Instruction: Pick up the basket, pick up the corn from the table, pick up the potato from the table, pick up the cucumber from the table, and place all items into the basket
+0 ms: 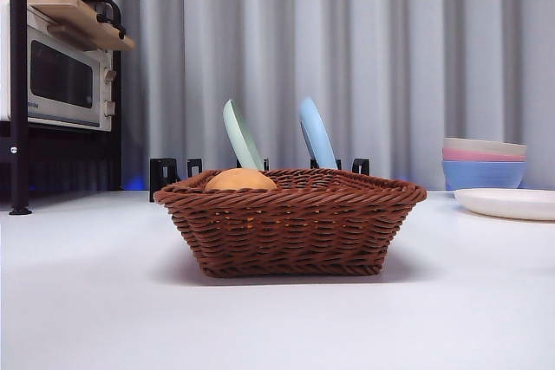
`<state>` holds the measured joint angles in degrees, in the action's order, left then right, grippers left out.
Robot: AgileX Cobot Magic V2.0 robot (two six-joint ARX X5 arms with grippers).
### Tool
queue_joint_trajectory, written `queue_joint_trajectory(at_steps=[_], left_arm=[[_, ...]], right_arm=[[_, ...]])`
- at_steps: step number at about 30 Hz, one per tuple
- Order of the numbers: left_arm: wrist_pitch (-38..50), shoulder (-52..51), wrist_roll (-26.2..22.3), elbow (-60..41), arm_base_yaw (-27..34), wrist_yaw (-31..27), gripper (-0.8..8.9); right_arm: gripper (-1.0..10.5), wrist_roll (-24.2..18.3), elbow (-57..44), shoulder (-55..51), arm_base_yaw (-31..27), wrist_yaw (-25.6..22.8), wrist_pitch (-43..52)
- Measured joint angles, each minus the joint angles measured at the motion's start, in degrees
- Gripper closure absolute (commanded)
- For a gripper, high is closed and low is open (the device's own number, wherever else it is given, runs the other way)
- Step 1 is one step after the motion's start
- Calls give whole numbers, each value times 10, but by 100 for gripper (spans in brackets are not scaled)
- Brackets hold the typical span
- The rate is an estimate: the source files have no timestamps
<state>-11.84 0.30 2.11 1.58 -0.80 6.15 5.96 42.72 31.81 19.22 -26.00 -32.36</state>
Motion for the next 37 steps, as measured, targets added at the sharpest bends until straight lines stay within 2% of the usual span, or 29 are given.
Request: queue_joint_trajectory(at_steps=[5,7,9,16,19,25,37], left_arm=[[0,0,0,0,0,0,817],[0,0,0,0,0,0,817],[0,0,0,0,0,0,817],[0,0,0,0,0,0,817],[0,0,0,0,0,0,817],[0,0,0,0,0,0,817],[0,0,0,0,0,0,817]], right_arm=[[962,-2,0,-36,-33,-6,-9],[962,-5,-9,-54,-54,7,9],[962,-15,-27,-76,-76,49,30],[962,-87,-166,-168,-155,276,181],[962,-105,-226,-196,-163,331,236],[962,-115,-313,-232,-165,335,294],[962,-113,-398,-280,-165,335,302]])
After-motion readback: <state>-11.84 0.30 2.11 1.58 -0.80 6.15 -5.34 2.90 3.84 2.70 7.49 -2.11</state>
